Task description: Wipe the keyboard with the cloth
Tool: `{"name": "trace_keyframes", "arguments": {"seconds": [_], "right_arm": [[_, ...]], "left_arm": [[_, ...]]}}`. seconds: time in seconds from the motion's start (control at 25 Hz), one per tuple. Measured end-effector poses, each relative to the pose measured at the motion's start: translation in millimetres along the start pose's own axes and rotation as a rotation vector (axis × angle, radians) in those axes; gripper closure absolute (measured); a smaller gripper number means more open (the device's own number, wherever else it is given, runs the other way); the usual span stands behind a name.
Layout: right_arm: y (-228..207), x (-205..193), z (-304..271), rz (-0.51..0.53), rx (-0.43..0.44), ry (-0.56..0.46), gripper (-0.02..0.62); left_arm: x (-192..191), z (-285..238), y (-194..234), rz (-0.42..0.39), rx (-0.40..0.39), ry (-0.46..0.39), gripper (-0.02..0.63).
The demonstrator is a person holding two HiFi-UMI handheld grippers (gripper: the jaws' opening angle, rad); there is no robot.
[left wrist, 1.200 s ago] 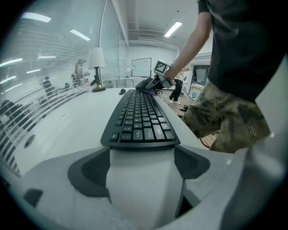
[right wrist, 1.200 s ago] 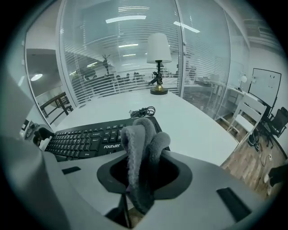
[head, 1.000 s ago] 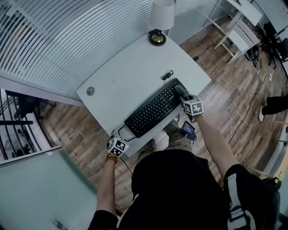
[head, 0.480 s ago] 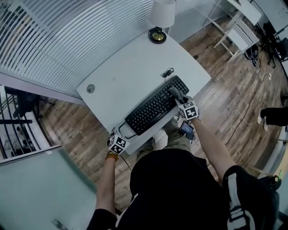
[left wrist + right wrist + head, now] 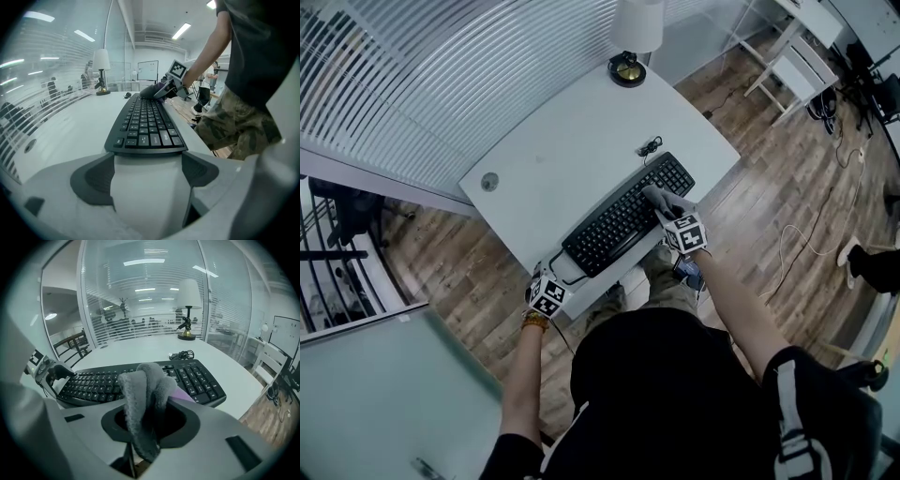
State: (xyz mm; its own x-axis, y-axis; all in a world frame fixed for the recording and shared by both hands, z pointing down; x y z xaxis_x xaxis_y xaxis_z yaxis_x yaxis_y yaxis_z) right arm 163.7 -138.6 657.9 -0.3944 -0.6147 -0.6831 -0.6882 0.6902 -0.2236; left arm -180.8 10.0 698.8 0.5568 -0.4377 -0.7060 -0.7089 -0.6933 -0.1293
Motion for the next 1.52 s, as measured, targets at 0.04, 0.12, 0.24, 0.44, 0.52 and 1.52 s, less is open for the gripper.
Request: {"name": "trace_keyframes", "arguments": {"seconds": [0.04,0.12,0.24,0.44,0.52,1.52], "right_arm": [[1.4,-1.1,-0.4,-0.001,-0.003,-0.003,0.505],[3.4,-3.2,-0.6,-0.002,0.0,-0.001,0.505],[13.6,-4.5,-1.3,0.005,0.049,0.01,0.506],[45.7,-8.9,-10.3,0.021,0.095,0.002,0.506],[56.0,-10.6,-13.0,0.02,0.106,-0.005,0.507],[169.4,-17.9,-41.4,0.089,0.317,0.004,0.509]], "left_arm": [[-0.6,-0.4,-0.2,-0.001,0.0,0.0,0.166],[-1.7,-1.0,-0.9,-0.002,0.001,-0.001,0.166],[-1.7,-0.4,-1.2,-0.003,-0.001,-0.002,0.166],[-1.8,-0.7,-0.7,-0.003,0.0,-0.003,0.166],[-1.9,-1.3,-0.9,-0.004,0.001,-0.004,0.166],[-2.1,-3.7,-0.4,0.001,0.0,0.002,0.164]]}}
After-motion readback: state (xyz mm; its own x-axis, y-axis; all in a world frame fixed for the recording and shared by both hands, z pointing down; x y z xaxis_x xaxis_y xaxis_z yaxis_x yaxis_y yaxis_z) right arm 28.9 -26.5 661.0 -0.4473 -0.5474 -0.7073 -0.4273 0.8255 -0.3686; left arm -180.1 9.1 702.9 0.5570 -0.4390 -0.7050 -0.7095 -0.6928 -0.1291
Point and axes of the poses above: the fingertips, and each gripper's own axes: z backward along the fingers, y to its left, x out of its top, the point moved 10 cm from there along z, backward along the fingers, and after that the axes turned 14 degrees about x, right-handed, at the moved point
